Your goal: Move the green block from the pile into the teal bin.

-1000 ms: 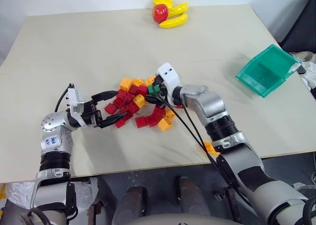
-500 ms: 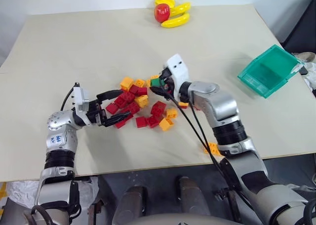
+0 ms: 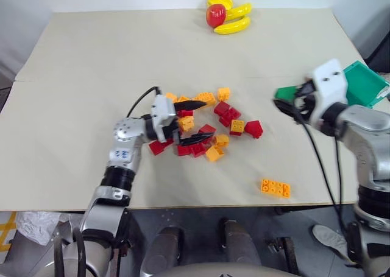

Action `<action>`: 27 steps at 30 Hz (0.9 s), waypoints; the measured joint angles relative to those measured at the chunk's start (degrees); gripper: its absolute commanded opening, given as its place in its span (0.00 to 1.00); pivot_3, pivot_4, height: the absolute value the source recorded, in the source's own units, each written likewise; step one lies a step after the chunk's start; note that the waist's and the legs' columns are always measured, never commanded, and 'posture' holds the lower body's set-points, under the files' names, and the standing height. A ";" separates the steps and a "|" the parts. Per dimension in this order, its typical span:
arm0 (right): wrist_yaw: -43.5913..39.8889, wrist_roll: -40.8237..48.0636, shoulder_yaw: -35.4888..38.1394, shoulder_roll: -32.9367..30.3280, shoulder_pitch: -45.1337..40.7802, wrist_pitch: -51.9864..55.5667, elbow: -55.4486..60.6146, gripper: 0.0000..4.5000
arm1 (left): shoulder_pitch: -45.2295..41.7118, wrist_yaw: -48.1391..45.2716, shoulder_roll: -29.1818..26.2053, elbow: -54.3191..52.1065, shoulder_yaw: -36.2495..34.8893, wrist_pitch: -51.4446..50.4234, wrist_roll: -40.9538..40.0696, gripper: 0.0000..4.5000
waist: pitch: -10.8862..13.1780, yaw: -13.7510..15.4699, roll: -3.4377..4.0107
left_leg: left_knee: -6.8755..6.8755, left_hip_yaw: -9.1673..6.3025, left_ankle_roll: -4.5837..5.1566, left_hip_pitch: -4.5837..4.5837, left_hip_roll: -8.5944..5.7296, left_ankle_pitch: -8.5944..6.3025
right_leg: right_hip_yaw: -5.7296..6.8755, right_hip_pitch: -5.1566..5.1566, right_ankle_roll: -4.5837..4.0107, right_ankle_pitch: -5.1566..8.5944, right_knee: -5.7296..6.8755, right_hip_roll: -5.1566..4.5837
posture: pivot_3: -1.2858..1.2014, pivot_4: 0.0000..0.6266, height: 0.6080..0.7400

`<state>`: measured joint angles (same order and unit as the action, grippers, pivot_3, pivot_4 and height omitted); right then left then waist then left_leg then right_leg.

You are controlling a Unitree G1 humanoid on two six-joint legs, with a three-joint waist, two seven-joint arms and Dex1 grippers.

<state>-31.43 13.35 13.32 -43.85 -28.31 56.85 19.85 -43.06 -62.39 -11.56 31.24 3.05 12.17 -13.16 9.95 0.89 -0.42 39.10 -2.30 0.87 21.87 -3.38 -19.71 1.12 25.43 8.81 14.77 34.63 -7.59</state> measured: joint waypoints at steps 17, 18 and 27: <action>1.86 -6.25 3.35 -6.27 -14.07 -35.55 -51.37 0.71 | -12.73 14.96 10.63 14.96 4.26 -2.30 8.44 1.00 | 0.02 0.14 0.03 | 0.01 0.56 0.12 -0.02 -0.02 0.09 | -0.13 0.00 0.15 -0.18 -0.18 -0.03 | 0.52 0.24 1.00; 1.95 -6.76 2.78 -6.27 -15.41 -36.83 -53.92 0.77 | -13.24 15.42 10.70 14.99 4.83 -2.42 9.21 1.00 | 0.02 0.15 0.03 | 0.02 0.60 0.12 -0.01 -0.02 0.09 | -0.13 -0.01 0.16 -0.18 -0.19 -0.03 | 0.52 0.24 1.00; 2.06 -6.14 2.19 -5.83 -11.73 -38.21 -48.18 1.00 | -13.80 15.06 11.07 13.15 3.48 -4.32 7.64 1.00 | 0.04 0.47 0.10 | 0.00 0.55 0.12 0.27 0.00 0.09 | 0.04 0.06 0.24 -0.23 -0.50 -0.04 | 0.52 0.24 1.00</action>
<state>-29.38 7.21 15.50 -49.67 -40.04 18.63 -28.33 -56.87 -47.34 -0.49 44.39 6.53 7.85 -5.52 9.99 1.36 -0.31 39.10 -1.75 0.99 22.14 -3.37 -19.62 1.16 25.49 9.04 14.54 34.13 -7.64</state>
